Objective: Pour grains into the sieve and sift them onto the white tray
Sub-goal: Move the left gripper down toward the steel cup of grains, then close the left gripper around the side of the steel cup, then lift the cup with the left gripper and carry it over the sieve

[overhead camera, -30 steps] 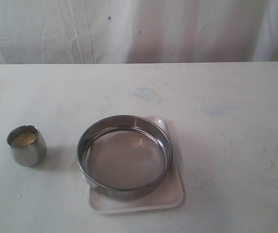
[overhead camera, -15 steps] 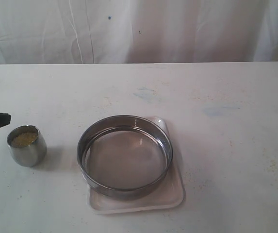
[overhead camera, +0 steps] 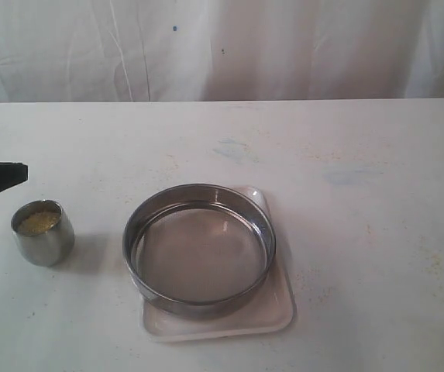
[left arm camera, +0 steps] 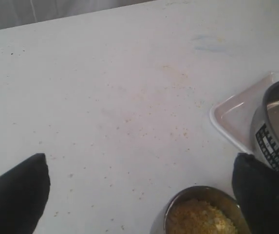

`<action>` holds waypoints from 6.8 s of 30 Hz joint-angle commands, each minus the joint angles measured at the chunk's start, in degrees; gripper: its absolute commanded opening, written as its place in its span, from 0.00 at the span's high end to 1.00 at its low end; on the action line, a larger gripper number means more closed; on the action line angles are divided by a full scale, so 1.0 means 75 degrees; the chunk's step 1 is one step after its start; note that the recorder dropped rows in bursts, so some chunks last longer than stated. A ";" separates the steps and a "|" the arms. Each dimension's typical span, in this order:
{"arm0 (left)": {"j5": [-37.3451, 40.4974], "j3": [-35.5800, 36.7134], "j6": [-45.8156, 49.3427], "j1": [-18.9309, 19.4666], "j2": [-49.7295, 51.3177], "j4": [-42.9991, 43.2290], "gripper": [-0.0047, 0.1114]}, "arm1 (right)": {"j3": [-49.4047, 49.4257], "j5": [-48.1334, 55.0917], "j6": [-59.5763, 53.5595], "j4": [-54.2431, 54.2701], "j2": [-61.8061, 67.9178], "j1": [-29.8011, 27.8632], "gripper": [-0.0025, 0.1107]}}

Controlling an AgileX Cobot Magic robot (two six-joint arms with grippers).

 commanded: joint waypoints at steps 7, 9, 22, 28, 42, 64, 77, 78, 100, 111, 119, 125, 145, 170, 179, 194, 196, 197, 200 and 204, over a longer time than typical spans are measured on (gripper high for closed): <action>-0.0437 0.0022 0.1376 -0.0010 0.0699 0.0073 0.06 | 0.0002 -0.0049 -0.0016 -0.0048 -0.0017 -0.0019 0.98; -0.0423 0.0022 0.1849 -0.0010 0.0716 0.0042 0.06 | 0.0002 -0.0049 -0.0016 -0.0048 -0.0017 -0.0019 0.98; -0.1184 0.0022 0.2359 -0.0010 0.0809 0.0932 0.06 | 0.0002 -0.0049 -0.0016 -0.0048 -0.0017 -0.0019 0.98; -0.1214 0.0022 0.3077 -0.0187 0.1230 0.1105 0.06 | 0.0002 -0.0049 -0.0016 -0.0048 -0.0017 -0.0019 0.98; 0.0033 0.0022 0.3777 -0.0904 0.1322 0.0934 0.06 | 0.0002 -0.0049 -0.0016 -0.0048 -0.0017 -0.0019 0.98; 0.0167 0.0174 0.4745 -0.0904 0.1804 0.0291 0.06 | 0.0002 -0.0049 -0.0016 -0.0048 -0.0017 -0.0019 0.98; 0.0135 0.0158 0.5155 -0.0904 0.2725 -0.0674 0.06 | 0.0002 -0.0049 -0.0016 -0.0048 -0.0017 -0.0019 0.98; 0.0135 0.0158 0.5155 -0.0904 0.2845 -0.0807 0.06 | 0.0002 -0.0049 -0.0016 -0.0048 -0.0017 -0.0019 0.98; -0.0263 0.0158 0.5524 -0.0904 0.3146 -0.2055 0.10 | 0.0002 -0.0049 -0.0016 -0.0048 -0.0017 -0.0019 0.98; -0.0364 0.0158 0.5749 -0.0904 0.3146 -0.1900 0.80 | 0.0002 -0.0049 -0.0016 -0.0048 -0.0017 -0.0019 0.98; -0.0887 0.0158 0.5789 -0.0904 0.3214 -0.2163 0.96 | 0.0002 -0.0049 -0.0016 -0.0048 -0.0017 -0.0019 0.98; -0.1301 0.0158 0.5761 -0.0904 0.3620 -0.2248 0.96 | 0.0002 -0.0049 -0.0016 -0.0048 -0.0017 -0.0019 0.98; -0.1314 0.0158 0.6107 -0.0940 0.3722 -0.2544 0.96 | 0.0002 -0.0049 -0.0016 -0.0048 -0.0017 -0.0019 0.98; -0.1314 0.0158 0.6320 -0.1513 0.3526 -0.3245 0.96 | 0.0002 -0.0049 -0.0016 -0.0048 -0.0017 -0.0019 0.98; -0.1314 0.0098 0.6008 -0.1527 0.2621 -0.3492 0.96 | 0.0002 -0.0049 -0.0016 -0.0048 -0.0017 -0.0019 0.98; -0.1314 -0.0121 0.5426 -0.3173 0.1248 -0.3018 0.96 | 0.0002 -0.0049 -0.0016 -0.0048 -0.0017 -0.0019 0.98; -0.1314 -0.0121 0.5440 -0.3439 0.1217 -0.3063 0.96 | 0.0002 -0.0049 -0.0016 -0.0048 -0.0017 -0.0019 0.98; -0.1314 -0.0121 0.5473 -0.3541 0.1217 -0.3085 0.96 | 0.0002 -0.0049 -0.0016 -0.0048 -0.0017 -0.0019 0.98; -0.1314 -0.0121 0.5736 -0.3901 0.1217 -0.3136 0.96 | 0.0002 -0.0049 -0.0016 -0.0048 -0.0017 -0.0019 0.98; -0.0852 -0.0121 0.6455 -0.4365 0.1217 -0.3195 0.96 | 0.0002 -0.0049 -0.0016 -0.0048 -0.0017 -0.0019 0.98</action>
